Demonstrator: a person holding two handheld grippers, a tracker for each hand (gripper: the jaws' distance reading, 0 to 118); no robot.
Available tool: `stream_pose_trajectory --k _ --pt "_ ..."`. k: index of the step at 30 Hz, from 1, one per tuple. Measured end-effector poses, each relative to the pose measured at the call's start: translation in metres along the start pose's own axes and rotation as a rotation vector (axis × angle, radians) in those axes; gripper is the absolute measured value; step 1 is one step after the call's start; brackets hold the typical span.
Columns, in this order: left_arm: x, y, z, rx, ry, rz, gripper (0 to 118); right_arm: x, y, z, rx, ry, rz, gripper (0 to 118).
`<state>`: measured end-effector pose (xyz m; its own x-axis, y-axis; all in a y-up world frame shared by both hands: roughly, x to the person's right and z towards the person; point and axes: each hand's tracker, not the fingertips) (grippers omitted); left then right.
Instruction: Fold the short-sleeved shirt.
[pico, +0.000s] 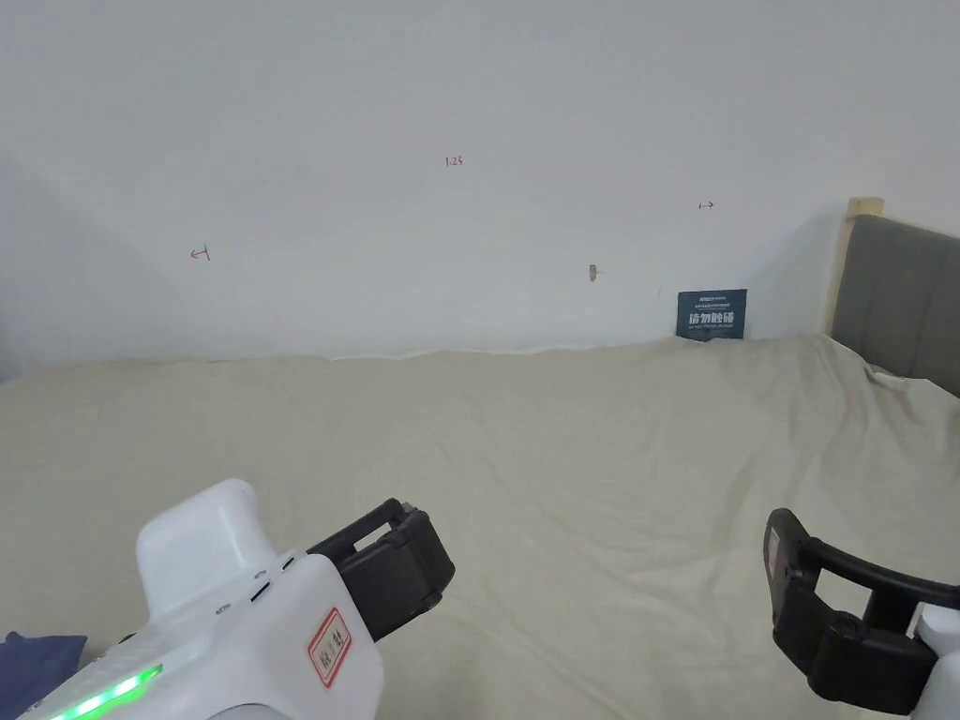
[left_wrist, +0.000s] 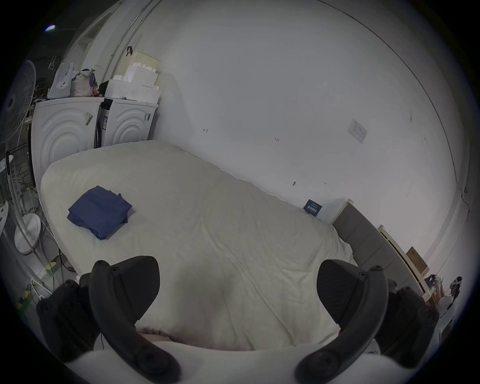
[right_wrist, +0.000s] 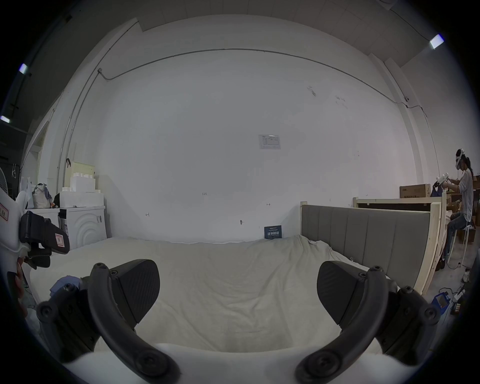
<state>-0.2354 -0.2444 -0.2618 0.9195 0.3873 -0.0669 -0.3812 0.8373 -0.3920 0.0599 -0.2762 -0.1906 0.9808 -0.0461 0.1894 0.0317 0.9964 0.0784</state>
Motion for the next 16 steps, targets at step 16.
stream_pose_trajectory --k 16 --pt "0.014 0.001 0.011 0.015 -0.063 -0.090 118 -0.001 0.006 0.001 0.010 0.004 0.003 118"
